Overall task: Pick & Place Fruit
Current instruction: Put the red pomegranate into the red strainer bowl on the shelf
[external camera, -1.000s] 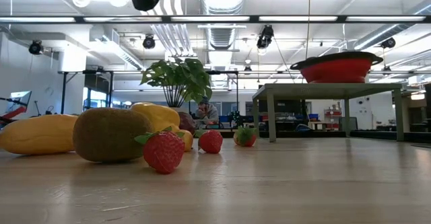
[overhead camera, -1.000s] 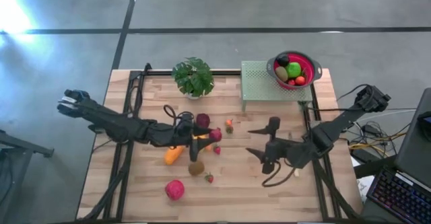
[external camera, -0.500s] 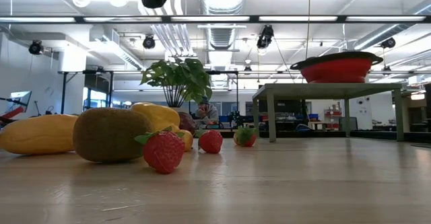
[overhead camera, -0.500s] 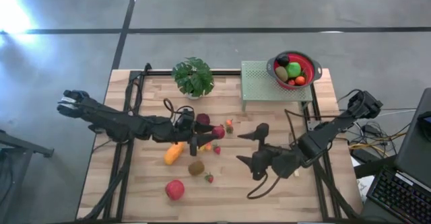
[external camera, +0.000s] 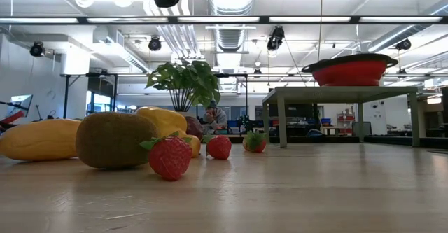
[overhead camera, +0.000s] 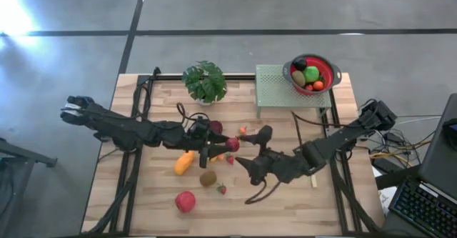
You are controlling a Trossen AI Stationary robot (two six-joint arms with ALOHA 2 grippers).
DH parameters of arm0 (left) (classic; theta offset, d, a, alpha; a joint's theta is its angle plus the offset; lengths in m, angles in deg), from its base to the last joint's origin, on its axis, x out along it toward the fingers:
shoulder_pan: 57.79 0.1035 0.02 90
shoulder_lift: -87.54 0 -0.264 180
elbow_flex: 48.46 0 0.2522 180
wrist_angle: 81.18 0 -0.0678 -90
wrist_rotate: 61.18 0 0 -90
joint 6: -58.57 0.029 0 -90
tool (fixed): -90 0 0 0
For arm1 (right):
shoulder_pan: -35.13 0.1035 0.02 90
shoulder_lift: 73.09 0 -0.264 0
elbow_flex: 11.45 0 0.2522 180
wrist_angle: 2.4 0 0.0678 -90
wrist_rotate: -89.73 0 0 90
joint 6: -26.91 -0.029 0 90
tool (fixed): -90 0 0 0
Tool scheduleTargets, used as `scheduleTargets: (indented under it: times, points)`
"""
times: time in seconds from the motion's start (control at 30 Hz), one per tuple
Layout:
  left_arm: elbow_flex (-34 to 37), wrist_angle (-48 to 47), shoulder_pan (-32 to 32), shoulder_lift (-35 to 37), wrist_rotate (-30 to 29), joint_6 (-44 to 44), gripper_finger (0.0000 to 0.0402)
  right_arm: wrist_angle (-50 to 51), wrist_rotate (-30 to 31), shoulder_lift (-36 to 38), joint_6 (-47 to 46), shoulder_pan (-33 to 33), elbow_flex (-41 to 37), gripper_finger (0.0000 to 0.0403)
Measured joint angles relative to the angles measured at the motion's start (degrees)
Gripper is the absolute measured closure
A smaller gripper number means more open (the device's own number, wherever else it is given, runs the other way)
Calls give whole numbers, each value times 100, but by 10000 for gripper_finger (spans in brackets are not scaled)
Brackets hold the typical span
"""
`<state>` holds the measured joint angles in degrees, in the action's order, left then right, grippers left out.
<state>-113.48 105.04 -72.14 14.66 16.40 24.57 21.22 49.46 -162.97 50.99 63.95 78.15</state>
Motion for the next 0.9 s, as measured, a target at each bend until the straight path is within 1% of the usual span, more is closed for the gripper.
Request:
scheduleTargets:
  times: [0.2, 0.33, 0.4, 0.47, 0.77, 0.9]
  points:
    - [0, 6, 8, 0, 119, 62, 199, -36, -211, -202, 10, -241, 166, 40]
    - [-9, 89, 40, 0, 124, 192, 199, -70, -334, -226, -1, -324, 189, 56]
    - [-10, 126, 42, 0, 124, 236, 199, -95, -350, -222, -3, -357, 175, 69]
    - [-11, 116, 48, 0, 127, 244, 199, -133, -493, -213, -5, -396, 169, 86]
    - [-11, 95, 68, 0, 152, 278, 199, -127, -679, -202, -134, -555, 169, 183]
    - [-11, 37, 68, 0, 194, 335, 196, -105, -679, -202, -136, -553, 168, 207]
